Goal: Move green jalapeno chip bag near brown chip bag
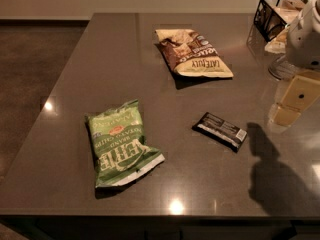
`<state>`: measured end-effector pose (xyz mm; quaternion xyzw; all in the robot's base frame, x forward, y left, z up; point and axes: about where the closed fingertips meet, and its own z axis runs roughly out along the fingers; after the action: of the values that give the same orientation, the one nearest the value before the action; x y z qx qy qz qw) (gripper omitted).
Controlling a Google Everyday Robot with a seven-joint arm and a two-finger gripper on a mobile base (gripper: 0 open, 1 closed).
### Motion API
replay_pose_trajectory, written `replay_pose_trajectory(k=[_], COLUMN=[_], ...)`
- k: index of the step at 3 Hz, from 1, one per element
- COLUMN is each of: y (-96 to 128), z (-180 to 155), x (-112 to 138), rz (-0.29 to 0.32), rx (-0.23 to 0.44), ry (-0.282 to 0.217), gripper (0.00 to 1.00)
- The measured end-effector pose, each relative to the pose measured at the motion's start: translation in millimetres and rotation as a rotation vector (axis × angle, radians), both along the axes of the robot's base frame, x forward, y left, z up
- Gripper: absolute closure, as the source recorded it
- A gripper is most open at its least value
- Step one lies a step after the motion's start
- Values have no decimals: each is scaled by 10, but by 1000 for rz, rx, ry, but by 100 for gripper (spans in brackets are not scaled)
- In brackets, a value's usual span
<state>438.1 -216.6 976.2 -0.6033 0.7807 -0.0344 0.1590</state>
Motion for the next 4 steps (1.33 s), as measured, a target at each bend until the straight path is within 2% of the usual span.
replay_pose_trajectory(k=[1, 2, 3, 4], y=[24, 212, 446, 756], z=[4, -69, -189, -382], x=[3, -3, -10, -82], rz=[1, 4, -4, 16], rx=[2, 40, 109, 193], ry=[-6, -8, 9, 45], gripper=[0, 0, 0, 0])
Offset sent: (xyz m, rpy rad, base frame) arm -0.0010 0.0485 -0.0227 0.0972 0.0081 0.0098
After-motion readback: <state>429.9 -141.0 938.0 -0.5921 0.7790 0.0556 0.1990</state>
